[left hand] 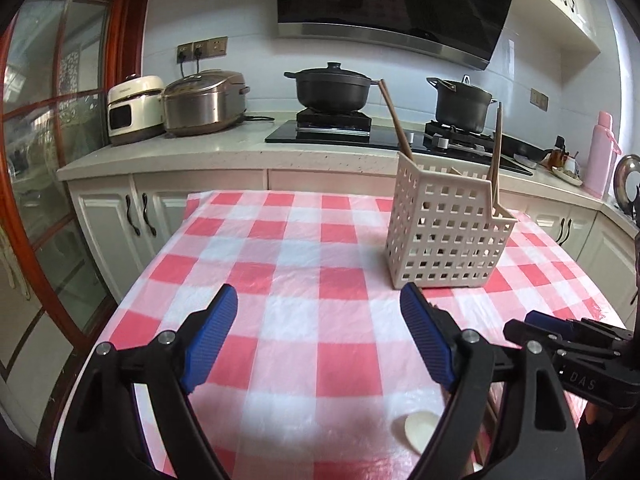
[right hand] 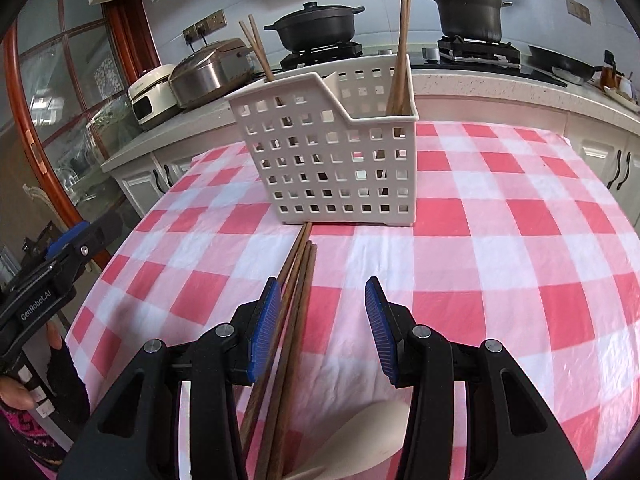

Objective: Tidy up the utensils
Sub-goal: 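Move both open tools back down toward the chopsticks lying beside the basket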

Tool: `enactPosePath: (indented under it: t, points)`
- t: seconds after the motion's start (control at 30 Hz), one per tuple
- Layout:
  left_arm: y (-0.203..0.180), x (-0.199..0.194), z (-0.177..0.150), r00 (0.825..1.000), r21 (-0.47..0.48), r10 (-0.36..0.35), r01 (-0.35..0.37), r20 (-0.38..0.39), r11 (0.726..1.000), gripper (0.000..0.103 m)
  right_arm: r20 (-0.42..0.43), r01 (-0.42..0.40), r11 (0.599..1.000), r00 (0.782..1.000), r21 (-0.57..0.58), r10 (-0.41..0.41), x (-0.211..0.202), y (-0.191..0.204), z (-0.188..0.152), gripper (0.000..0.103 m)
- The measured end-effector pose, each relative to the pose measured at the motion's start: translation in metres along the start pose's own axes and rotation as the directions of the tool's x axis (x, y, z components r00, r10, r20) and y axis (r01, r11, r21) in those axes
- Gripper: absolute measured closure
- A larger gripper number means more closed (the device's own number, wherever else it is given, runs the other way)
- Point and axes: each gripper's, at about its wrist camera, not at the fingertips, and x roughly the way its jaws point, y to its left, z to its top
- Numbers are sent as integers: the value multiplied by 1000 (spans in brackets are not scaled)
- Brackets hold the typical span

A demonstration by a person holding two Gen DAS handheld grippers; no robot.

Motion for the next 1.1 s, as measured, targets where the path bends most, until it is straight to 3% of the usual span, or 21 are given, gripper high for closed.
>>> enactPosePath:
  t: [0.33, 0.67, 1.1]
  points:
    - [23, -25, -30, 999, -38, 45, -45, -9, 998, 22, -56, 49, 998, 997, -42, -51, 9, 6, -5, 61]
    - [33, -30, -40, 998, -33, 55, -55, -10, 998, 22, -146, 59, 993, 987, -104, -74, 31, 22, -7, 83]
    - [42, -28, -47, 998, -44, 57, -58, -22, 997, 22, -196, 105, 982, 971, -157, -135, 53, 35, -5, 89]
